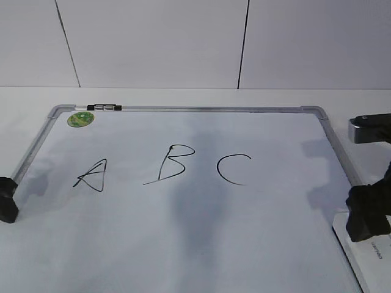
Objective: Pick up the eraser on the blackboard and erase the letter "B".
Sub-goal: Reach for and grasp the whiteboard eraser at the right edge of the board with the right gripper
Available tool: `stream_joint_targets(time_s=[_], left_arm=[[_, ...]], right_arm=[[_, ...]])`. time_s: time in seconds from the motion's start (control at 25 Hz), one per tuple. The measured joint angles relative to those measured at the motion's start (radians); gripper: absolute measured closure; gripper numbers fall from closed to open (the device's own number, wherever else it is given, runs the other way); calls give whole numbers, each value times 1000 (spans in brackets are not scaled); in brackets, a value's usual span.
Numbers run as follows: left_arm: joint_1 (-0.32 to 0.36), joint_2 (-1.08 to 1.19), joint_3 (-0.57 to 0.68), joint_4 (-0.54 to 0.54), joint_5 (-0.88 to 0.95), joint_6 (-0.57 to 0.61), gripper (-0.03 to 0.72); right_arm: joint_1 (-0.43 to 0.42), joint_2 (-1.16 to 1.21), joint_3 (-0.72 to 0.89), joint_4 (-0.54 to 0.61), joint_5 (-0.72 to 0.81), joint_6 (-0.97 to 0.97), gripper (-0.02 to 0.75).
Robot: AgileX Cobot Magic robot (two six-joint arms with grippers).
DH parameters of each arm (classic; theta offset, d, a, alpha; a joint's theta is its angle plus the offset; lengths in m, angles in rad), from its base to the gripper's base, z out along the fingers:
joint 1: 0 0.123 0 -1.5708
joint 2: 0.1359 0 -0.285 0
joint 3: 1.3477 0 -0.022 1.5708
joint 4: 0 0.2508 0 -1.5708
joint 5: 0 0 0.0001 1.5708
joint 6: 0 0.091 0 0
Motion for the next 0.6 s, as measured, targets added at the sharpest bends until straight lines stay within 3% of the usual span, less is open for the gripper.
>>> stream_joint_targets(time_s=[0.24, 0.6], left_arm=[[0, 0, 0, 0, 0, 0, 335], [0, 2, 0, 0, 3, 0, 369]], right_arm=[[0, 23, 0, 0, 2, 0, 70], [0, 71, 0, 0, 4, 0, 70]])
